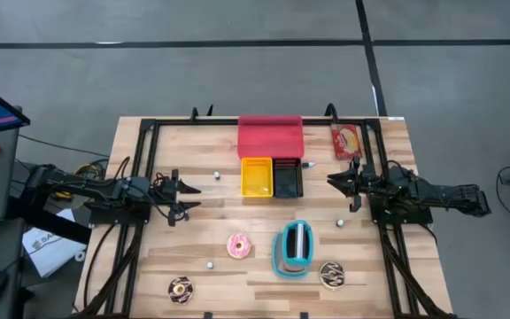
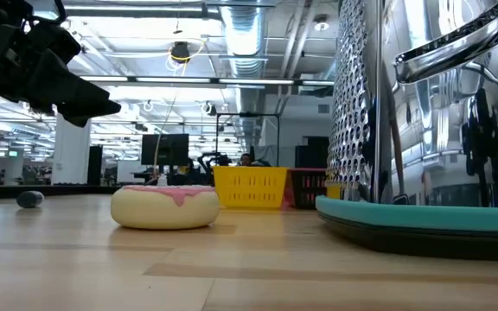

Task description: Pick & Place Food Item

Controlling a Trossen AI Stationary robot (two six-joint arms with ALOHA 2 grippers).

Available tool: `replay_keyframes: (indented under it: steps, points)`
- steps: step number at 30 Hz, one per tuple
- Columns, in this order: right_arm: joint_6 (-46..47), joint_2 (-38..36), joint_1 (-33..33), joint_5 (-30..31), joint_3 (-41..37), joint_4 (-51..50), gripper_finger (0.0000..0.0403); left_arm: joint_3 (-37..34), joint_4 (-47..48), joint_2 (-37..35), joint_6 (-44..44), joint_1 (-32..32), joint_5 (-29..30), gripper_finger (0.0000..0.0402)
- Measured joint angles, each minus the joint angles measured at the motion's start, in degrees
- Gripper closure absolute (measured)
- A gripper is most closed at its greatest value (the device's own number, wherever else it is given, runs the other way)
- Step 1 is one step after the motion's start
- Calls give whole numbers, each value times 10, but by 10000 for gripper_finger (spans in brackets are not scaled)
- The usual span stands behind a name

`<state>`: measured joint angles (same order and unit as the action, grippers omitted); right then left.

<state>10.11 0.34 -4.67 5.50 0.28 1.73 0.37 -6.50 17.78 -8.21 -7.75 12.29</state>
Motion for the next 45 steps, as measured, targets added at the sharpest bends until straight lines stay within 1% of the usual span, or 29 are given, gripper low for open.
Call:
replay_keyframes:
  steps: [14,15,17,18,19,20,22,23,25,28,30,31,32,34,36,38,39,41,43,45]
  points:
    - [0,0,0,0,0,0,331,0,-1,0,0,0,2,215]
    - [0,0,0,0,0,0,331,0,-13,0,21,0,21,215]
    - [0,0,0,0,0,0,331,0,-84,10,85,6,109,215]
    - [0,0,0,0,0,0,331,0,-113,12,101,9,146,215]
    - [0,0,0,0,0,0,331,0,-147,14,101,9,167,215]
    - [0,0,0,0,0,0,331,0,-180,17,84,9,176,215]
    - [0,0,0,0,0,0,331,0,-236,19,15,9,182,215]
    - [0,0,0,0,0,0,331,0,-275,21,-16,9,195,215]
    - [0,0,0,0,0,0,331,0,-347,25,-83,11,241,215]
    - [0,0,0,0,0,0,331,0,-434,26,-189,11,287,215]
    - [0,0,0,0,0,0,331,0,-464,27,-261,11,350,215]
    - [0,0,0,0,0,0,331,0,-469,27,-281,11,375,215]
    - [0,0,-1,0,0,0,331,0,-473,27,-278,11,397,215]
    - [0,0,-4,0,0,0,331,0,-457,31,-215,11,445,215]
    - [0,0,-4,0,0,0,331,0,-449,36,-164,11,475,215]
    - [0,0,-4,0,0,0,331,0,-453,37,-171,11,505,215]
    - [0,0,-4,0,0,0,331,0,-452,38,-186,11,510,215]
    - [0,0,-4,0,0,0,331,0,-452,37,-205,10,499,215]
    - [-12,0,-4,3,0,0,331,0,-452,38,-213,10,457,215]
    - [-38,0,-10,36,0,7,331,0,-454,38,-233,10,411,215]
